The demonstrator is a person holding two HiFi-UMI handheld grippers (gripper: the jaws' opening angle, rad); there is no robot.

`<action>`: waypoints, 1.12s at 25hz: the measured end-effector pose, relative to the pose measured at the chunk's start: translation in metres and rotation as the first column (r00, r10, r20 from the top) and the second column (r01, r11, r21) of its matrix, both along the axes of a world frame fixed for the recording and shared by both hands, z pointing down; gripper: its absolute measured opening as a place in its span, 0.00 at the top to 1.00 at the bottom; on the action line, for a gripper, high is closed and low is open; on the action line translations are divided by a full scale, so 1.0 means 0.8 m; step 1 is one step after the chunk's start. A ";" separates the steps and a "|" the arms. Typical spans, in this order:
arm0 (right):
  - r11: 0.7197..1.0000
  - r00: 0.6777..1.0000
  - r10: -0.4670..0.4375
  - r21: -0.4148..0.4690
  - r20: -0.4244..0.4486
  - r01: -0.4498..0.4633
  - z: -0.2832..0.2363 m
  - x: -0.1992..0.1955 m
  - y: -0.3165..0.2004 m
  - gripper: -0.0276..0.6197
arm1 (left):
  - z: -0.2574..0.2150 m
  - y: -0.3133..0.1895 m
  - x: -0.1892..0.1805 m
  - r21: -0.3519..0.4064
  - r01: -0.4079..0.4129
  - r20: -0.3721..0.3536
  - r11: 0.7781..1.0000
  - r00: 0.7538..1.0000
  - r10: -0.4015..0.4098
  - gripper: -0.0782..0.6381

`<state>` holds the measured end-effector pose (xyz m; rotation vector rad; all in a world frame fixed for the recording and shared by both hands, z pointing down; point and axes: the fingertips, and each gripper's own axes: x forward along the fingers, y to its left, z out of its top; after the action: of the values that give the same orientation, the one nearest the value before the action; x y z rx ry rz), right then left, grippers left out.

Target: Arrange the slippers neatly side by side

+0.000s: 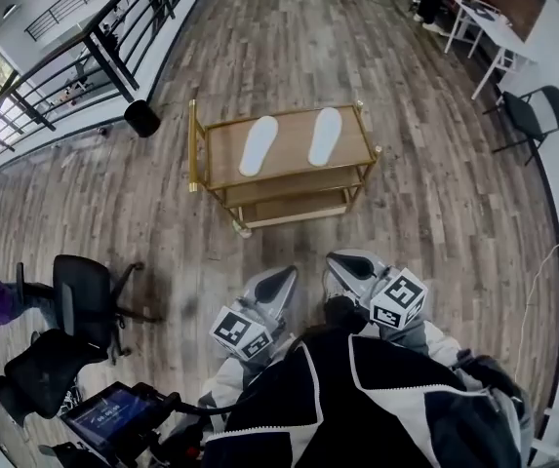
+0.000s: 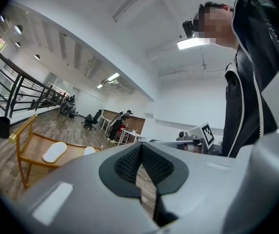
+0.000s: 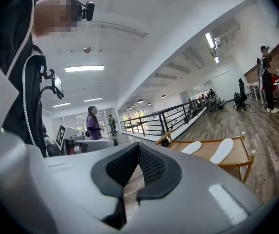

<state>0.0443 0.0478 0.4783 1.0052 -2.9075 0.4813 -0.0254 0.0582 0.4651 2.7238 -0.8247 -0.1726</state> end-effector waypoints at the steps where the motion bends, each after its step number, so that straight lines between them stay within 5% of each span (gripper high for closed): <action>1: 1.000 1.000 -0.008 0.005 -0.002 0.009 -0.003 0.004 -0.016 0.95 | -0.003 -0.012 0.007 0.001 0.005 0.001 1.000 1.000 -0.005 0.86; 8: 0.990 0.991 -0.134 0.036 -0.018 0.135 -0.014 0.042 -0.173 0.95 | -0.017 -0.167 0.060 0.007 0.064 0.025 0.998 0.998 -0.065 0.86; 16: 0.981 0.982 -0.190 0.032 -0.001 0.190 -0.005 0.063 -0.265 0.95 | -0.029 -0.251 0.085 0.023 0.114 0.037 0.993 0.993 -0.115 0.86; 23: 0.980 0.980 -0.198 0.014 0.010 0.198 -0.003 0.042 -0.318 0.95 | -0.028 -0.300 0.061 0.003 0.133 0.042 0.991 0.990 -0.133 0.86; 28: 0.991 0.991 -0.133 0.029 -0.002 0.133 -0.002 0.014 -0.373 0.95 | -0.020 -0.363 0.028 0.014 0.063 0.028 0.998 0.998 -0.063 0.86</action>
<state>0.0558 -0.2509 0.4770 0.8069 -2.9644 0.4328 -0.0027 -0.2323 0.4494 2.7204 -0.9215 -0.1530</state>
